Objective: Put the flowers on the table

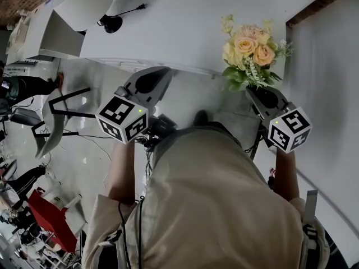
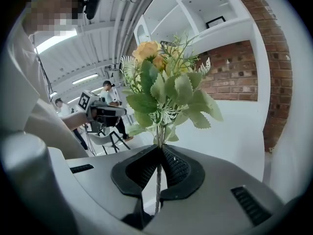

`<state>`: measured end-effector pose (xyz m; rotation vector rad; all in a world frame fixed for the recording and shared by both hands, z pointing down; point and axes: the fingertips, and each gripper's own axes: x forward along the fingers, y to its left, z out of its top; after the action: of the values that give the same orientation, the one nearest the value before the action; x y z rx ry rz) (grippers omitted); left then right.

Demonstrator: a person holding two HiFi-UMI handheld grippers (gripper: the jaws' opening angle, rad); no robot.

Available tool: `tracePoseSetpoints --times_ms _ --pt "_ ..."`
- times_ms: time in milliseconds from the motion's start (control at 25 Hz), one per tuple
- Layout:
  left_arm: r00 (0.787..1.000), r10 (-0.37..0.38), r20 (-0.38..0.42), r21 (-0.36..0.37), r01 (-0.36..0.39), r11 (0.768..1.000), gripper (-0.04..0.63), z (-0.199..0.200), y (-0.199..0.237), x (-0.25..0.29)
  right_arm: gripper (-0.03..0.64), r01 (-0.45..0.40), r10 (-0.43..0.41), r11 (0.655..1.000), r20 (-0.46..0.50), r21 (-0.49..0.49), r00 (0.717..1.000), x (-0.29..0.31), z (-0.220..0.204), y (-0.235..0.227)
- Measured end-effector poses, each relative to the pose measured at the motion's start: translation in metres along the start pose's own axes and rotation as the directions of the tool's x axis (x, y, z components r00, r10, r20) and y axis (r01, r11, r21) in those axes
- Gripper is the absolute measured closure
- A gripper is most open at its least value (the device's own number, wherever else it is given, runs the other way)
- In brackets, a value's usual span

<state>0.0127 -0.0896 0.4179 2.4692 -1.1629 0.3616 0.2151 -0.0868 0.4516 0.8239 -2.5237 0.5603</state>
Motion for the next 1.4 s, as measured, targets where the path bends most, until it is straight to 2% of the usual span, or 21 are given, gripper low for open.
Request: tracePoseSetpoints --times_ms 480,680,920,1400 --pt "0.997 0.02 -0.073 0.059 -0.016 0.998 0.588 -0.003 -0.011 0.009 0.577 0.004 -0.002 0.998 -0.025 0.065 1.0 0.0 -0.015 -0.021" --pt "0.996 0.031 -0.088 0.079 -0.024 0.997 0.588 -0.002 -0.011 0.006 0.577 0.024 -0.023 0.998 -0.016 0.062 1.0 0.003 -0.013 -0.03" --pt "0.996 0.002 -0.086 0.086 0.006 0.996 0.588 -0.007 -0.004 0.01 0.577 0.065 -0.063 0.997 -0.043 0.049 0.997 0.016 -0.013 -0.04" --pt "0.998 -0.008 -0.064 0.02 0.009 1.0 0.588 -0.014 0.042 0.004 0.577 0.145 -0.141 0.989 -0.149 0.016 0.979 0.06 -0.004 -0.068"
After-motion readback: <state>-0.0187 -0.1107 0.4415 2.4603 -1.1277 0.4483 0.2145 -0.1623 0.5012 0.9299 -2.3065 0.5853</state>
